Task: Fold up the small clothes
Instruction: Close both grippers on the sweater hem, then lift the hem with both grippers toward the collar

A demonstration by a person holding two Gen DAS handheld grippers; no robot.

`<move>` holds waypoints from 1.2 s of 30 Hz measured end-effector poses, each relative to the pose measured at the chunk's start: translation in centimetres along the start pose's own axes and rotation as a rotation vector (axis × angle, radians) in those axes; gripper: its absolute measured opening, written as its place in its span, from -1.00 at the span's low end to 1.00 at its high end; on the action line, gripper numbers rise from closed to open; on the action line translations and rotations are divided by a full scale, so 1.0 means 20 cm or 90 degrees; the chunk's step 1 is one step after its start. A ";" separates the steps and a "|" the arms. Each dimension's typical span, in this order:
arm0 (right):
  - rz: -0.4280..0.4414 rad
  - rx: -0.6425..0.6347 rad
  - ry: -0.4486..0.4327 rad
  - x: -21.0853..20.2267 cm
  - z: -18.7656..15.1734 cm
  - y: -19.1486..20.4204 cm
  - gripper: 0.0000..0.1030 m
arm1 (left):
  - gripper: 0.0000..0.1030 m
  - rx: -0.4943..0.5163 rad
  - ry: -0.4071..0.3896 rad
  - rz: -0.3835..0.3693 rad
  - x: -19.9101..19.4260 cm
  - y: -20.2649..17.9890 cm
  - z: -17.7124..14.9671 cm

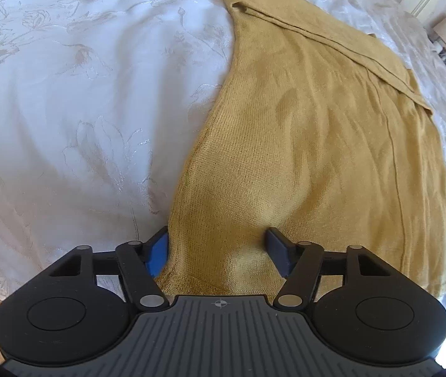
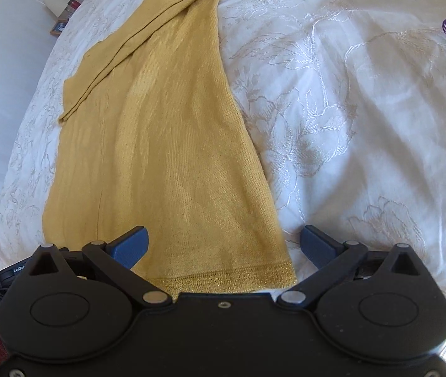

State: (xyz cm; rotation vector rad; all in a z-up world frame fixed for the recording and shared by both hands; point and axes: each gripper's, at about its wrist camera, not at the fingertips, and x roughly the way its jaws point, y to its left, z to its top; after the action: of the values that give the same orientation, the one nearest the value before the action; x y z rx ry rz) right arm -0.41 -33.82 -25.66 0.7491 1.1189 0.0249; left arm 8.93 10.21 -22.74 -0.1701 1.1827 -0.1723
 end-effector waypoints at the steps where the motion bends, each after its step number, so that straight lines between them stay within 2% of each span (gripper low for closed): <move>1: 0.008 0.002 -0.003 0.00 0.00 -0.01 1.00 | 0.14 0.000 -0.001 -0.001 0.00 0.00 0.00; 8: 0.064 0.004 -0.006 -0.02 -0.01 -0.05 1.00 | 0.14 0.016 0.000 0.001 0.00 -0.02 0.00; 10: 0.067 -0.006 0.012 -0.01 -0.01 -0.04 1.00 | 0.07 0.018 0.000 -0.003 0.00 -0.02 0.01; 11: 0.058 -0.006 0.030 0.00 -0.01 -0.03 0.95 | -0.04 0.019 -0.002 -0.009 0.00 -0.02 0.01; 13: 0.036 -0.006 0.062 0.01 -0.01 -0.01 0.37 | -0.20 0.018 -0.003 -0.015 -0.01 -0.01 0.01; 14: 0.024 -0.014 0.075 0.02 0.00 0.00 -0.17 | -0.30 0.018 -0.004 -0.016 -0.02 -0.02 0.00; 15: 0.026 -0.024 0.085 0.03 0.00 0.02 -0.56 | -0.42 0.018 -0.005 -0.016 -0.03 -0.02 0.00; 18: 0.042 -0.052 0.086 0.02 -0.01 0.06 -0.67 | -0.72 0.013 -0.011 -0.022 -0.05 -0.02 0.00; 20: 0.060 -0.054 0.073 -0.02 -0.01 0.10 -0.68 | -0.79 0.005 -0.021 -0.032 -0.09 -0.01 0.02; 25: 0.108 -0.047 0.013 -0.15 0.05 0.17 -0.70 | -0.84 -0.039 -0.050 -0.083 -0.21 0.00 0.08; 28: 0.128 -0.032 -0.026 -0.22 0.13 0.20 -0.70 | -0.84 -0.043 -0.073 -0.102 -0.28 -0.02 0.16; 36: 0.158 0.010 -0.132 -0.27 0.44 0.31 -0.70 | -0.84 -0.030 -0.143 -0.162 -0.35 -0.10 0.57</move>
State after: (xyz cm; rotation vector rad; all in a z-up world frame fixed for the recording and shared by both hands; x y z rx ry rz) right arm 6.33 -35.79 -15.86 0.8804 0.8260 0.1447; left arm 16.85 10.23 -11.87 -0.3727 0.9392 -0.3396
